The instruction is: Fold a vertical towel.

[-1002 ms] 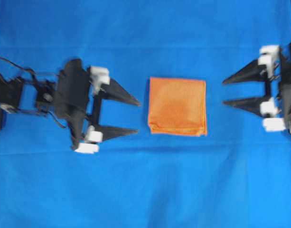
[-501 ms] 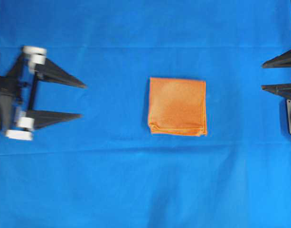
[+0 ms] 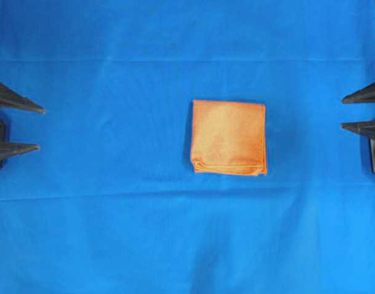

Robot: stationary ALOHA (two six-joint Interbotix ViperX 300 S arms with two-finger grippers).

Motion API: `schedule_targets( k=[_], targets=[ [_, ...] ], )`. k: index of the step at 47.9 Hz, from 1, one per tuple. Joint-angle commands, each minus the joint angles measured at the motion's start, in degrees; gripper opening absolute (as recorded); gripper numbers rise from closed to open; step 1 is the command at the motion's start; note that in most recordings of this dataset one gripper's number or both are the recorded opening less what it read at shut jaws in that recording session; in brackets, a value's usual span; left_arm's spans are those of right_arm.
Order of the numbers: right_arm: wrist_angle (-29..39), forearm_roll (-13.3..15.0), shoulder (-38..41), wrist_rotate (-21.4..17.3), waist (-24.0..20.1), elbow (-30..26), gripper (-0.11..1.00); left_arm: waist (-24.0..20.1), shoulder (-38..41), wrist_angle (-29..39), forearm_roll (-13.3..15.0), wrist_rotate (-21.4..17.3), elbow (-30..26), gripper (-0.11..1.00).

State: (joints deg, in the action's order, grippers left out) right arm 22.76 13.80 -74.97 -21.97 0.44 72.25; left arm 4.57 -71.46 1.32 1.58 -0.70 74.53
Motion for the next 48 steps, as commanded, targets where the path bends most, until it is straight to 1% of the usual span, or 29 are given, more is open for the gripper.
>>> schedule_targets(
  k=[1,6,48],
  targets=[
    [-1.2,-0.1,0.4,-0.4,0.2,-0.2,0.6,-0.2,-1.8,-1.0,0.0,1.1,1.3,0.69],
    [-1.3,-0.1,0.6,-0.4,0.2,0.0,0.6,-0.2,-2.7,-1.0,0.0,1.3,2.7,0.69],
    [-1.1,0.2,0.6,-0.4,0.2,0.0,0.6,-0.1,-2.9,-0.6,0.0,1.3,2.5,0.69]
  ],
)
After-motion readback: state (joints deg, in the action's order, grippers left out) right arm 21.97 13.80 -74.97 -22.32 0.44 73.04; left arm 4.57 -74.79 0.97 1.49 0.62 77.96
